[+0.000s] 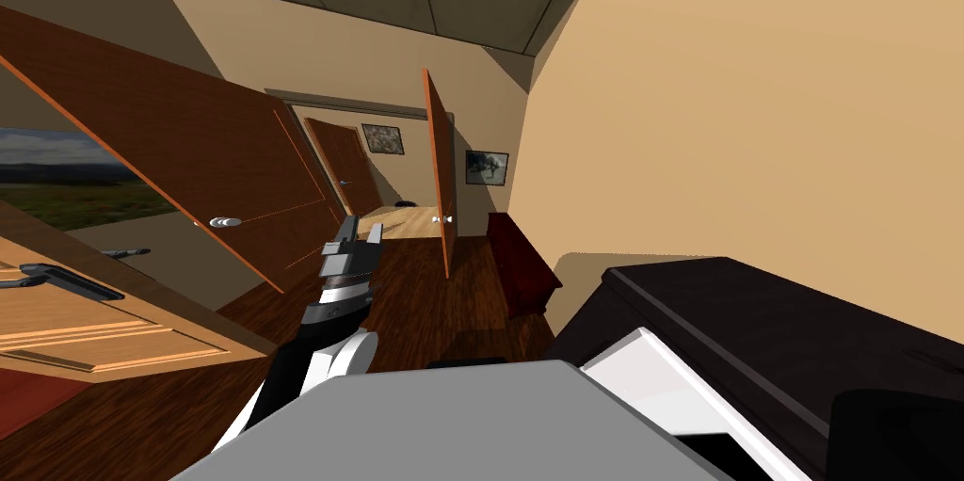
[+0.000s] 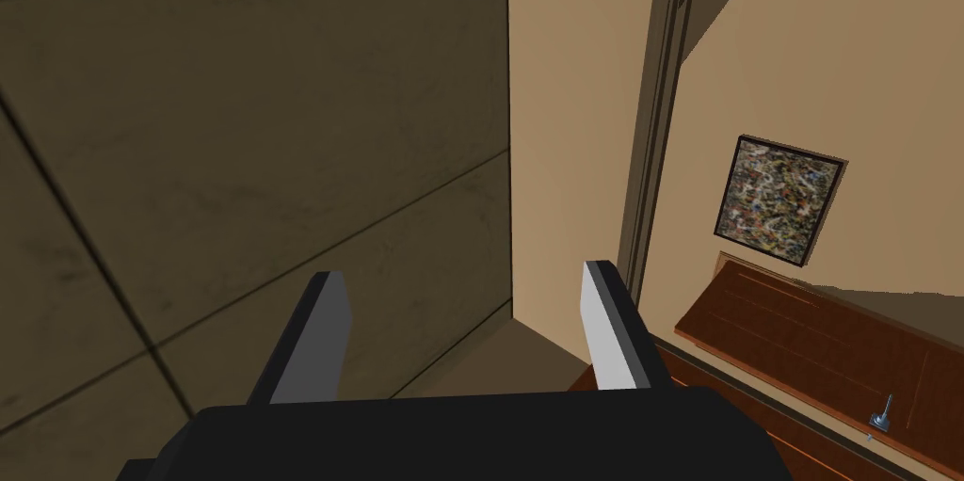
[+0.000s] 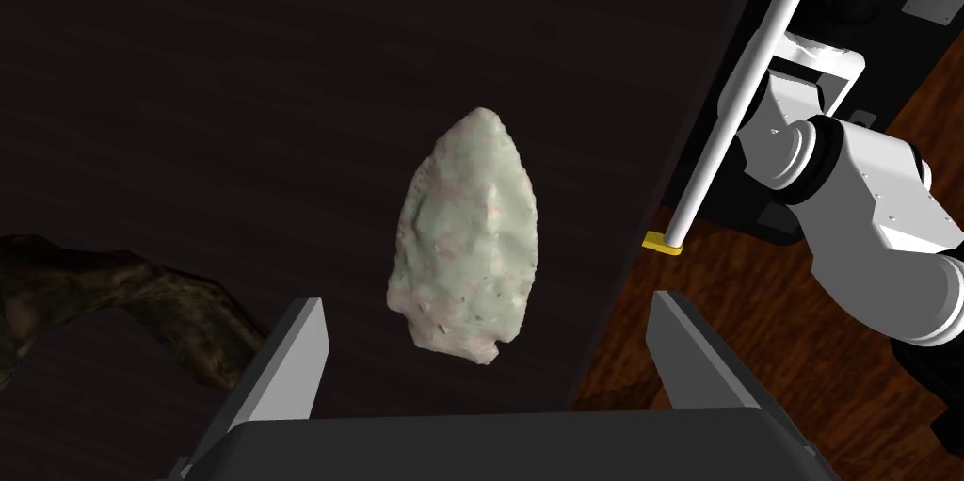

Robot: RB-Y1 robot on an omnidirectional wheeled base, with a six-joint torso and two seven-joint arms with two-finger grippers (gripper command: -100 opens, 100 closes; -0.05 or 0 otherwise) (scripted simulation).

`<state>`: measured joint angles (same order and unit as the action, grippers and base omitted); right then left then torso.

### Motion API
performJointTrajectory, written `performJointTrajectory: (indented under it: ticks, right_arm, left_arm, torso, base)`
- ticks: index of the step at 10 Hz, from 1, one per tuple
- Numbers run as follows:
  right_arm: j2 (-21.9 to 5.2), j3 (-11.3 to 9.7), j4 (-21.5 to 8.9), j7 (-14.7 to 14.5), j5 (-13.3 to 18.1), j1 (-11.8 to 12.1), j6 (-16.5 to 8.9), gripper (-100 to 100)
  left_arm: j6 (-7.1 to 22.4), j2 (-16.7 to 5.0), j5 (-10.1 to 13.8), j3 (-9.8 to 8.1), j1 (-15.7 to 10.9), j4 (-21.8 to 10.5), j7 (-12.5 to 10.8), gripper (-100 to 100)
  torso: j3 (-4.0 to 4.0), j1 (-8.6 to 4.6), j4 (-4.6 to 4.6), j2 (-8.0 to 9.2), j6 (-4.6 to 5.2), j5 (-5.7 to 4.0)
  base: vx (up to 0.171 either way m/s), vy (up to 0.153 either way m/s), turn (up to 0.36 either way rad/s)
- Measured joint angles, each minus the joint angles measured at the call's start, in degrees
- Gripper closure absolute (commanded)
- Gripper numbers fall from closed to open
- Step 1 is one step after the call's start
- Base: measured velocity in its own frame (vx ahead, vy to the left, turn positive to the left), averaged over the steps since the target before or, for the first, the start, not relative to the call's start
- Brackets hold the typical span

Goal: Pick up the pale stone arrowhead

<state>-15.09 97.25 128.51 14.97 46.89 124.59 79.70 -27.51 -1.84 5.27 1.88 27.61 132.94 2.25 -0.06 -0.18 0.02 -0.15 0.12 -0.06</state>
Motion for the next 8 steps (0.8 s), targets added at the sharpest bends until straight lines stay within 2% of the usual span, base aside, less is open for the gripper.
performJointTrajectory:
  ticks: [3, 4, 6, 8]
  right_arm:
    - [0.03, 0.12, -0.09, -0.06, -0.16, 0.12, 0.15, -100]
    - [0.13, 0.2, -0.65, -0.21, -0.48, -0.92, -0.11, -100]
    - [0.81, 0.17, -1.84, -0.37, -1.7, -2.94, -1.67, -100]
    - [0.72, -0.73, -2.66, -0.39, -2.88, -3.47, -3.65, -100]
  left_arm:
    - [0.0, 0.0, 0.0, 0.0, 0.0, 0.0, 0.0, 0]
    - [0.0, 0.0, 0.0, 0.0, 0.0, 0.0, 0.0, 0]
    - [0.0, 0.01, 0.0, 0.01, -0.01, 0.0, 0.0, 0]
    - [0.0, 0.01, 0.0, 0.01, -0.01, 0.0, 0.0, 0]
  torso:
    - [0.0, -0.02, 0.0, 0.0, 0.0, 0.0]
    - [0.04, 0.1, 0.02, 0.06, 0.0, 0.02]
    - [0.09, 0.43, 0.04, 0.15, 0.0, 0.11]
    - [0.14, 0.6, 0.06, 0.24, 0.01, 0.16]
  base:
    - [-0.005, 0.013, 0.013]
    - [-0.03, 0.089, 0.059]
    - [-0.042, 0.134, 0.062]
    - [-0.052, 0.162, 0.059]
